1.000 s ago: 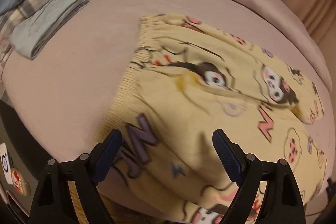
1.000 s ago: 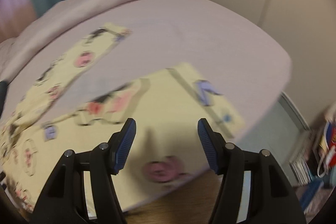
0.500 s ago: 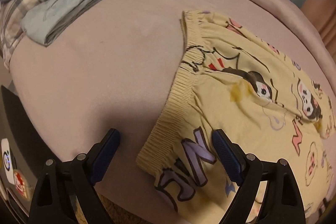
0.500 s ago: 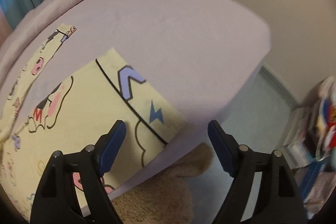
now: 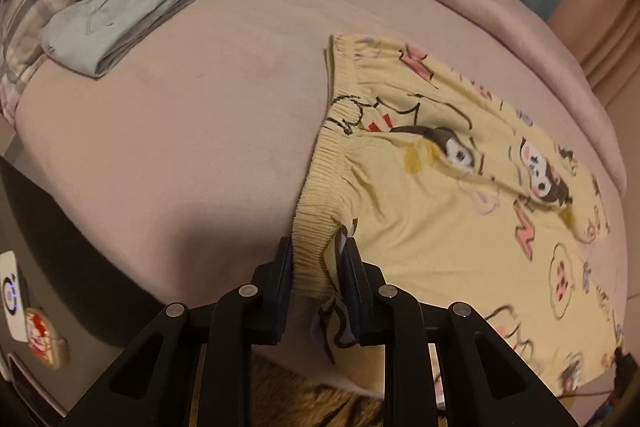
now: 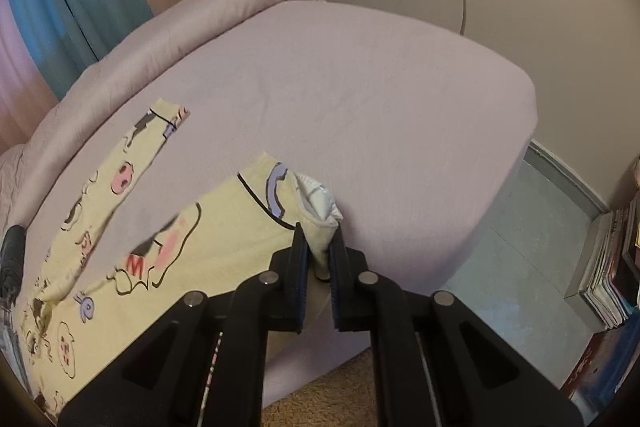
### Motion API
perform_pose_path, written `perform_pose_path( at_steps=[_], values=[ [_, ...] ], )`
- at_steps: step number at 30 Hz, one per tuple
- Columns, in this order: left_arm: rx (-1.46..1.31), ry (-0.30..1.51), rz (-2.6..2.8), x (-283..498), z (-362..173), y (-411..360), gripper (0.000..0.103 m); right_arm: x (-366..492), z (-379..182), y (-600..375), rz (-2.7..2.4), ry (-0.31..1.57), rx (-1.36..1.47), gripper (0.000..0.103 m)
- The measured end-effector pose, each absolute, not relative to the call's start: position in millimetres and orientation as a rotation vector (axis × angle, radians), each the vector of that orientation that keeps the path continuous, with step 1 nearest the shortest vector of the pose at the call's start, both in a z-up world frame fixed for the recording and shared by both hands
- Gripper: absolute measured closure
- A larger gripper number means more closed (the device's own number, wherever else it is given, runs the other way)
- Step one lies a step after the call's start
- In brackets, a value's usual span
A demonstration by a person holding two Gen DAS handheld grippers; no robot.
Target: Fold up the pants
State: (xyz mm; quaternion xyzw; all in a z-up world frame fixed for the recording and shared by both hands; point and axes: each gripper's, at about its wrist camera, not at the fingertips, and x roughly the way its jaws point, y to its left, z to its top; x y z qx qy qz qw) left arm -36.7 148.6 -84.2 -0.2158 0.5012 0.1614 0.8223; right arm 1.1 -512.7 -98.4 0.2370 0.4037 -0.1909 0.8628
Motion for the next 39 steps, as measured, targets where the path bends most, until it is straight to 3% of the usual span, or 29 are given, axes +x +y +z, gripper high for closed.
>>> perform_pose_path(
  at_steps=[4,8,9,11,13,16,19,22,23,25,26,28,31,34,37,39],
  values=[
    [-0.443,1.103,0.351,-30.1,-101.7,150.1,0.075,8.0,-124.1,-511.4,-0.43,0.946,0.469,0.094],
    [-0.391,1.125,0.374,-26.2,-95.8,144.6,0.069,13.3,-137.8,-507.7,-0.448,1.002,0.431,0.087],
    [-0.379,1.134,0.383,-24.6,-91.3,142.6,0.067,17.6,-133.3,-506.3,-0.45,1.022,0.412,0.081],
    [-0.368,1.115,0.396,-18.9,-80.9,141.3,0.066,23.3,-118.0,-506.8,-0.444,1.015,0.392,0.044],
    [-0.363,1.07,0.405,-16.3,-66.0,140.2,0.065,28.8,-97.5,-508.8,-0.41,0.961,0.374,0.038],
    [-0.37,1.004,0.383,-8.9,-48.9,137.9,0.053,52.5,-81.8,-506.0,-0.334,0.938,0.369,0.029],
    [-0.372,0.979,0.37,-3.4,-41.9,135.1,0.052,86.6,-89.1,-501.7,-0.248,0.937,0.359,0.029],
    [-0.384,0.989,0.333,8.3,-44.6,128.3,0.052,115.1,-120.4,-505.5,-0.233,1.014,0.392,0.035],
    [-0.388,0.997,0.32,9.7,-45.5,126.8,0.052,120.8,-130.8,-506.9,-0.242,1.049,0.388,0.048],
    [-0.394,1.012,0.304,11.8,-49.1,126.2,0.052,126.0,-142.3,-500.7,-0.271,1.044,0.349,0.063],
    [-0.393,1.02,0.302,13.8,-50.4,125.8,0.052,124.4,-140.1,-499.4,-0.248,1.017,0.353,0.078],
    [-0.388,1.031,0.308,18.6,-51.3,126.4,0.052,122.7,-131.9,-500.6,-0.228,1.0,0.391,0.091],
    [-0.397,1.015,0.304,24.7,-47.8,129.3,0.052,119.6,-110.1,-499.4,-0.244,0.914,0.374,0.091],
    [-0.413,1.0,0.283,34.2,-46.8,132.5,0.052,130.3,-119.7,-495.7,-0.261,0.951,0.346,0.091],
    [-0.419,1.02,0.296,50.0,-51.9,141.5,0.052,147.0,-151.0,-493.7,-0.281,1.036,0.322,0.087],
    [-0.42,1.046,0.324,61.9,-55.7,152.2,0.051,148.2,-141.9,-486.5,-0.299,1.032,0.275,0.079]
  ],
)
